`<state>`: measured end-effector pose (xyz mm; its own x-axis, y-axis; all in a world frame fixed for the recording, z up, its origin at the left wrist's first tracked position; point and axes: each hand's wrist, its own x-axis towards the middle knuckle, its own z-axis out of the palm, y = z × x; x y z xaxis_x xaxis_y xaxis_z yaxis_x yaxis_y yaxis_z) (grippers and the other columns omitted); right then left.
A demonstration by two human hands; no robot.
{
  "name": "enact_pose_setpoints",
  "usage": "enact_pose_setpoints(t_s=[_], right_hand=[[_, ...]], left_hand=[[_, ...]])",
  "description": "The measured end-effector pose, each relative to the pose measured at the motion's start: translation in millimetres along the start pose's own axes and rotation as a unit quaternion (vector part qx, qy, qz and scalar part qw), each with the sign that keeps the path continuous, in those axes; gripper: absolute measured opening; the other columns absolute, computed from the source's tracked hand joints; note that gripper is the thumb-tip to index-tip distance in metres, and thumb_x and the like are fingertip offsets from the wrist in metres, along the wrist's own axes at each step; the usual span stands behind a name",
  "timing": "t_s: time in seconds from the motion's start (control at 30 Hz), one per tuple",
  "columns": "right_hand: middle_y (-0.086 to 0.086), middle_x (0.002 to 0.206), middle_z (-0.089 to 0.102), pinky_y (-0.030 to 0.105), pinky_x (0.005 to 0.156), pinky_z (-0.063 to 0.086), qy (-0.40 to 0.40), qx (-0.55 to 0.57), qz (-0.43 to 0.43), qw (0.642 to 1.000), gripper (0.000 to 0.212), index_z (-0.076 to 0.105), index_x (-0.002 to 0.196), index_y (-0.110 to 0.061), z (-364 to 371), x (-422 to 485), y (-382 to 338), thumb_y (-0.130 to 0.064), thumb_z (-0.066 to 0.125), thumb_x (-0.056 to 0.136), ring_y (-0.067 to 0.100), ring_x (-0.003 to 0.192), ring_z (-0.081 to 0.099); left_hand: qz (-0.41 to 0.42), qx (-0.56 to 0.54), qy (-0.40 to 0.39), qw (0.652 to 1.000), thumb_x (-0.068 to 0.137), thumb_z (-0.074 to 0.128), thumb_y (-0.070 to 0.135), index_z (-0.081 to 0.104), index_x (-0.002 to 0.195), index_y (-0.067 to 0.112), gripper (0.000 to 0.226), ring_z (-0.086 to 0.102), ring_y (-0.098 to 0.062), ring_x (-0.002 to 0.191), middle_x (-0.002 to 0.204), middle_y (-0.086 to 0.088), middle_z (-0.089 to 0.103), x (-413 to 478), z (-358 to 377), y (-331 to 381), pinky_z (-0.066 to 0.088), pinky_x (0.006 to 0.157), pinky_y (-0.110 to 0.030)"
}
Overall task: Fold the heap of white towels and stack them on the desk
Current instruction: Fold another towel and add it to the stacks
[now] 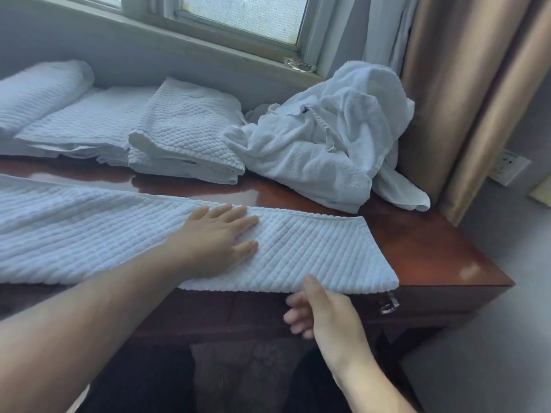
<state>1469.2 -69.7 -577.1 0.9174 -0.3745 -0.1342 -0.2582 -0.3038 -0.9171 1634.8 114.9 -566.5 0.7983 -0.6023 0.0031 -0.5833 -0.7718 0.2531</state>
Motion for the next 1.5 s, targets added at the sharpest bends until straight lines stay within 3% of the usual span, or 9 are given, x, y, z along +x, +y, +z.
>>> enact_pose_setpoints(t_s=[0.1,0.23,0.47,0.7,0.87,1.1,1.2,1.33,1.5], right_hand=[[0.012,0.085,0.078,0.032,0.063,0.054,-0.021,0.141,0.141,0.980,0.065,0.071,0.104,-0.013,-4,-1,5,-0.071,0.047,0.091,0.024,0.071,0.074],[0.008,0.093,0.078,0.040,0.070,0.053,0.098,0.283,0.113,0.947,0.032,0.071,0.107,-0.023,-21,10,9,-0.051,0.065,0.091,0.025,0.074,0.076],[-0.007,0.099,0.078,0.049,0.095,0.055,0.205,0.229,0.023,0.951,0.012,0.071,0.103,-0.018,-42,45,-11,-0.021,0.063,0.095,0.020,0.100,0.073],[-0.018,0.088,0.076,0.028,0.065,0.055,0.262,0.229,-0.056,0.936,0.012,0.071,0.092,-0.018,-40,63,-32,-0.027,0.064,0.088,0.006,0.082,0.074],[-0.018,0.089,0.076,0.018,0.059,0.053,0.230,0.199,-0.134,0.943,0.016,0.074,0.090,-0.021,-15,56,-51,-0.032,0.064,0.086,0.000,0.081,0.073],[-0.028,0.066,0.063,0.011,0.053,0.037,0.192,-0.047,-0.295,0.935,0.035,0.056,0.062,-0.022,45,43,-122,-0.031,0.062,0.096,-0.009,0.063,0.058],[-0.006,0.059,0.058,0.021,0.050,0.035,0.100,-0.144,-0.388,0.905,0.027,0.055,0.071,-0.023,99,36,-144,-0.020,0.056,0.097,0.010,0.056,0.055],[-0.004,0.090,0.061,0.036,0.061,0.039,-0.045,-0.378,-0.463,0.801,0.015,0.055,0.100,-0.025,167,20,-137,-0.017,0.044,0.096,0.026,0.078,0.058],[-0.004,0.080,0.051,0.034,0.052,0.021,-0.108,-0.404,-0.457,0.785,0.015,0.040,0.082,-0.023,184,18,-129,-0.009,0.040,0.089,0.021,0.067,0.046]], left_hand=[[0.009,-0.001,0.003,1.000,0.098,0.025,0.067,0.013,0.158,0.045,0.065,-0.002,-0.010,0.154,0.167,0.015,0.004,-6,-1,4,-0.006,0.121,-0.038],[0.027,-0.001,-0.004,1.000,0.099,0.024,0.065,0.012,0.157,0.044,0.063,-0.004,-0.010,0.153,0.168,0.014,0.003,-9,6,12,-0.008,0.120,-0.038],[0.050,-0.009,0.015,0.999,0.100,0.025,0.058,0.019,0.154,0.039,0.058,0.000,-0.014,0.153,0.166,0.008,0.011,6,11,36,-0.004,0.120,-0.046],[0.002,-0.220,0.005,0.976,0.108,0.038,0.038,0.031,0.156,0.028,0.050,0.012,-0.015,0.154,0.165,0.005,0.024,8,-18,39,0.008,0.124,-0.035],[-0.176,0.021,0.048,0.983,0.102,0.024,0.058,0.019,0.158,0.031,0.063,0.001,-0.017,0.155,0.168,0.004,0.010,-56,-33,-50,0.000,0.125,-0.045],[-0.217,-0.072,0.066,0.971,0.107,0.023,0.051,0.033,0.155,0.023,0.057,0.015,-0.021,0.153,0.165,-0.002,0.023,-98,-47,-97,0.009,0.121,-0.039],[-0.211,-0.397,0.182,0.874,0.106,0.022,0.054,0.063,0.133,0.021,0.059,0.050,-0.020,0.128,0.140,0.004,0.057,-98,-61,-100,0.035,0.103,-0.037],[-0.131,-0.749,0.076,0.646,0.094,0.022,0.077,0.054,0.139,0.009,0.088,0.056,-0.027,0.126,0.137,-0.023,0.059,-108,-76,-124,0.036,0.108,-0.042],[-0.150,-0.763,-0.057,0.627,0.091,0.057,0.065,0.060,0.135,-0.001,0.079,0.054,-0.035,0.132,0.141,-0.023,0.056,-121,-83,-154,0.038,0.115,-0.044]])
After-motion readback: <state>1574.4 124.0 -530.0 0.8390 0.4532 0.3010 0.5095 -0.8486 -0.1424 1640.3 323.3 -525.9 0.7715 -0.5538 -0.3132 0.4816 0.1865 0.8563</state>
